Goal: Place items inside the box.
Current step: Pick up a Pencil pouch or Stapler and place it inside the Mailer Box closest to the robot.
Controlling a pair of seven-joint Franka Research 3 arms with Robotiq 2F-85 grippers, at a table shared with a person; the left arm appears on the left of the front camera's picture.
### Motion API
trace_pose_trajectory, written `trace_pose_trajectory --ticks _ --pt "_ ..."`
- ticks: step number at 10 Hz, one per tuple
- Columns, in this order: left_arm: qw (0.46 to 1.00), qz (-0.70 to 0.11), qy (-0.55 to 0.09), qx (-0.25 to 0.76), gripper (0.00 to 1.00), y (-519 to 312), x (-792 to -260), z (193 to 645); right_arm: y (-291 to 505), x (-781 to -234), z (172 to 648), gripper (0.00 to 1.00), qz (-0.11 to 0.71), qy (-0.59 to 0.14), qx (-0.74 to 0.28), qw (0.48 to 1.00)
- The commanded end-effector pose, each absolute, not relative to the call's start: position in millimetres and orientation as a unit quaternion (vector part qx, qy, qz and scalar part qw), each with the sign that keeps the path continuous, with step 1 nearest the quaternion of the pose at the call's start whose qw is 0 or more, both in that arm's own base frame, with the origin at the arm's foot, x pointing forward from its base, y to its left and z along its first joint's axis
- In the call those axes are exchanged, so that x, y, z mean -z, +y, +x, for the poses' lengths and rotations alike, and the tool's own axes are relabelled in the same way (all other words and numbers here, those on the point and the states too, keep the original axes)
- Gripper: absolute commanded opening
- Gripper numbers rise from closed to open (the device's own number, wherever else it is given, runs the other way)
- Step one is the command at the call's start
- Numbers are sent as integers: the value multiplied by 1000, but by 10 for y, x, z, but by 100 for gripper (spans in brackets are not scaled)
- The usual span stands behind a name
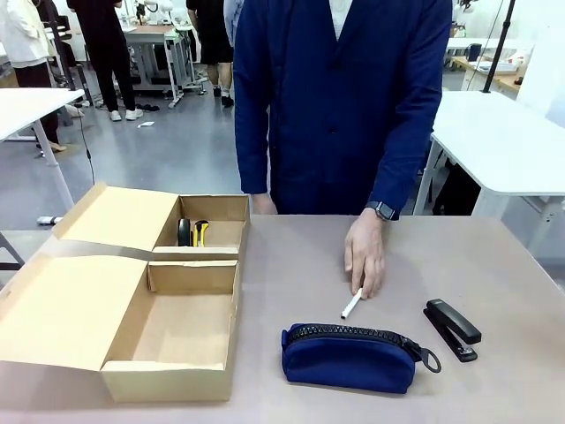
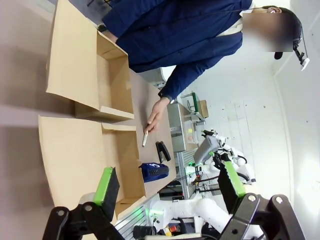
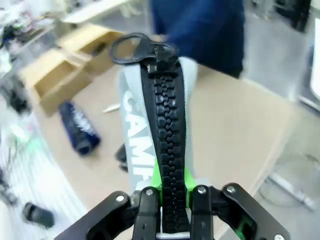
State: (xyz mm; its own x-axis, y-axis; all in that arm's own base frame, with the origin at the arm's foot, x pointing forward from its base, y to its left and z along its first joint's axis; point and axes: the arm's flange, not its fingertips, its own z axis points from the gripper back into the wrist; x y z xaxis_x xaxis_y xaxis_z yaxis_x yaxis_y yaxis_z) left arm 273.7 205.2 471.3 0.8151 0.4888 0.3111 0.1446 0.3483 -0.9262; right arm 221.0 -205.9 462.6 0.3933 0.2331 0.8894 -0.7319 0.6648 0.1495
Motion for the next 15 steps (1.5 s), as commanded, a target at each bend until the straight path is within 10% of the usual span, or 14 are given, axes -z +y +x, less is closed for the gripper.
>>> trace_pose_trajectory --ticks 1,11,15 --pt "762 -567 -296 -104 100 2040 -4717 2742 -1582 -4577 1863 0 329 -420 -409 740" --pt "762 -567 -296 -104 100 2040 -4717 2742 -410 -4908 2483 13 451 -311 -514 659" --pt "762 -567 -296 -104 100 2040 -4717 2742 1222 -5120 2424 13 524 -269 -337 735"
